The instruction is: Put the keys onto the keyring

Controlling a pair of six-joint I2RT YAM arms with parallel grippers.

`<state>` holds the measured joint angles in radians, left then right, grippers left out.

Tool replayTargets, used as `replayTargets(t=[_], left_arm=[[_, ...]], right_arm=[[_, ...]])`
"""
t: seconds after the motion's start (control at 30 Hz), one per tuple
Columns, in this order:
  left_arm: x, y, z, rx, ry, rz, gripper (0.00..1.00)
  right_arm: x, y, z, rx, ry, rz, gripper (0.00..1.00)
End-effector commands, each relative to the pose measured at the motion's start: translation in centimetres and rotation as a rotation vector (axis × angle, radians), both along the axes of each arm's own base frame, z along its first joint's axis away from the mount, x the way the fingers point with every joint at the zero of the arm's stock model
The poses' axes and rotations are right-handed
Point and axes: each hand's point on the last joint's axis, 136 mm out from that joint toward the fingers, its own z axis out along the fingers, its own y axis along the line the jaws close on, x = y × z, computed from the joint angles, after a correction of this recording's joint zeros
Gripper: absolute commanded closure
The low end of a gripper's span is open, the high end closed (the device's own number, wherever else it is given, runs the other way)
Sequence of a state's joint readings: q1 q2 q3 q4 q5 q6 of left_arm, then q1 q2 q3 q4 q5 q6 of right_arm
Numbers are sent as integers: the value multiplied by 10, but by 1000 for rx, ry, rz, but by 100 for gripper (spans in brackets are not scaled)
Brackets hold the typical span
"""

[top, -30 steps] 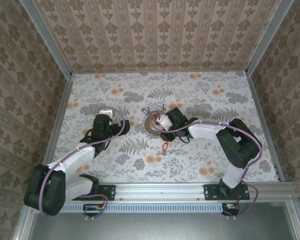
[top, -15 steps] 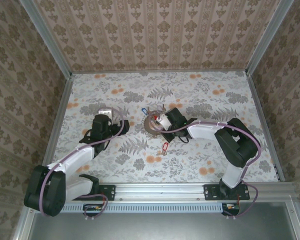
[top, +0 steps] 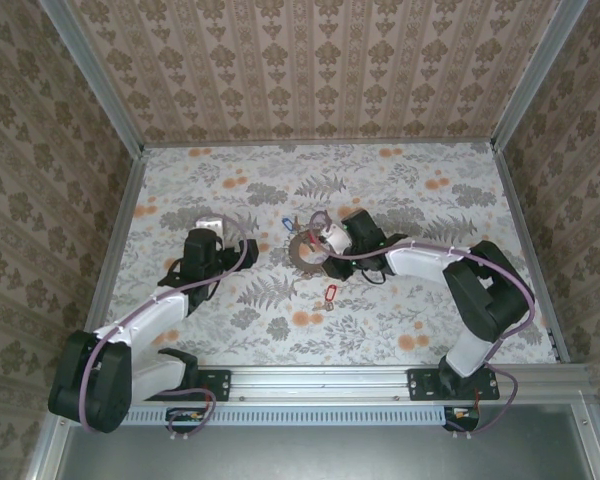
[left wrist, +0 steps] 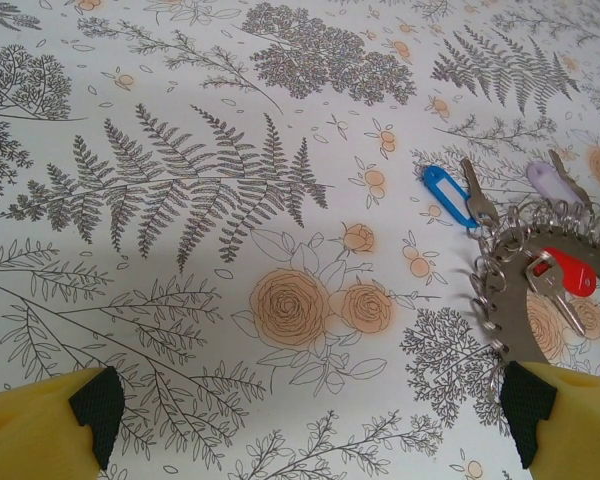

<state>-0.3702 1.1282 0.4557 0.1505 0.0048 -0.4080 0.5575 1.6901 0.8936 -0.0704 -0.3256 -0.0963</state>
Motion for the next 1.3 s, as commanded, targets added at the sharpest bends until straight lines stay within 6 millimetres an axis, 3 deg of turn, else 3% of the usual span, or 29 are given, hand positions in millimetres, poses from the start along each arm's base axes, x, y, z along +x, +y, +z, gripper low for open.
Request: replayTargets(t=[0.0,0.27,0.5,1.27], left_arm=[[1,1,5,-31,-14,8,0],[1,2,4,-39,-10,11,0],[0,4,4,-43,-11,14,0],[1,7,4,-61,-10,24,0]], right_arm=[[-16,6,3,59,108,14,75],[-28,2,-6,41,182,14,70],[-20,0,-10,46,217,-53,64],[-7,10,-12,89,257,-65,69]])
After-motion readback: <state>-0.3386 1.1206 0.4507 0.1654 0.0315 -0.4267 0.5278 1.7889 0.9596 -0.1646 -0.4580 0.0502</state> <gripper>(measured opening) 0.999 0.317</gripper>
